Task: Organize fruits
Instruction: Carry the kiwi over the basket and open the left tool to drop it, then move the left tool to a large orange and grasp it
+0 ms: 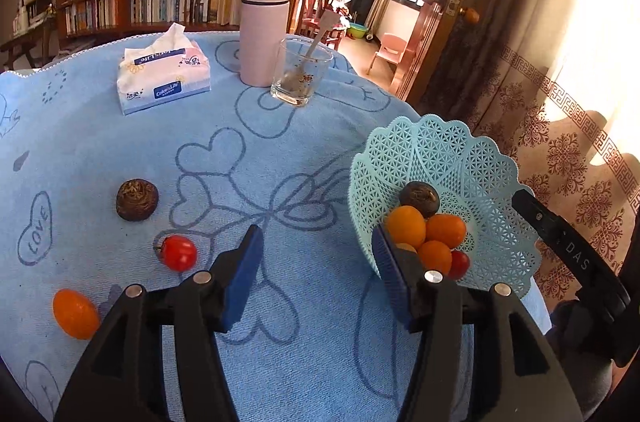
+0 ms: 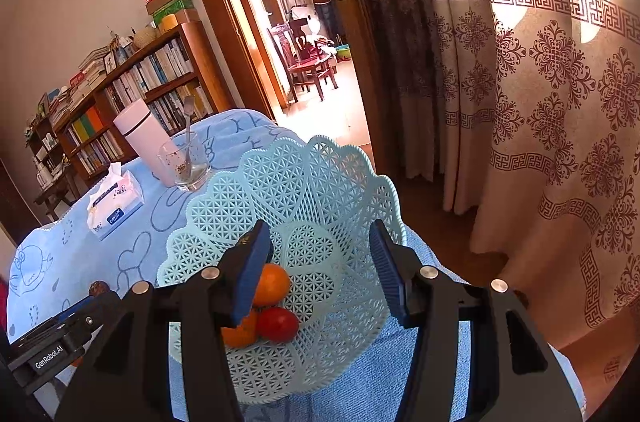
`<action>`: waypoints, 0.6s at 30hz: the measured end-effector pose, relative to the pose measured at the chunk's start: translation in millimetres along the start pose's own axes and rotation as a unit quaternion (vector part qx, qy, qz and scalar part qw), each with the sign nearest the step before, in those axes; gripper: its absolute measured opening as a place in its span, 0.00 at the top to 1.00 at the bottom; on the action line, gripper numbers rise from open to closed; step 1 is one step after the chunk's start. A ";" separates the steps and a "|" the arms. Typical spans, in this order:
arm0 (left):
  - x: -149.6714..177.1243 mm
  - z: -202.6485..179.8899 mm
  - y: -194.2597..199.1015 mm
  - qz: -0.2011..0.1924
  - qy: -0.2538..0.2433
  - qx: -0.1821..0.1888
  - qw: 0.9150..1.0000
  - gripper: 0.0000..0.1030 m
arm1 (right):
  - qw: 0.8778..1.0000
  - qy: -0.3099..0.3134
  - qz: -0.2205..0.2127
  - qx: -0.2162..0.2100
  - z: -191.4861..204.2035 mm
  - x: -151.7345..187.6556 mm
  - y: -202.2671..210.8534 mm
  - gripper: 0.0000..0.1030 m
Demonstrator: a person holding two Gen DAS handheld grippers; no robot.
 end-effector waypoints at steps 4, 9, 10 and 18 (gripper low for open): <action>-1.0 21.1 12.9 -0.007 0.028 -0.021 0.999 0.43 | 1.000 0.002 -0.005 -0.005 3.1 0.3 4.0 0.40; -1.3 42.0 33.6 -0.025 0.048 -0.040 0.998 0.38 | 1.000 0.005 -0.011 -0.010 6.6 0.7 9.4 0.38; -1.3 46.8 37.7 -0.027 0.051 -0.044 0.997 0.38 | 1.000 0.006 -0.011 -0.011 7.2 0.7 9.9 0.38; 2.9 88.6 67.5 -0.050 0.090 -0.083 0.991 0.35 | 1.000 0.012 -0.007 -0.017 12.4 4.3 11.2 0.38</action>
Point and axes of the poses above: each gripper's, at about its wrist camera, not at the fingertips, and y roughly against the way its jaws point, z to its left, x to its underside, the point moved 1 cm from there along -y, roughly the way its jaws point, and after that the axes turned 8 degrees about x, right-handed, at the moved point
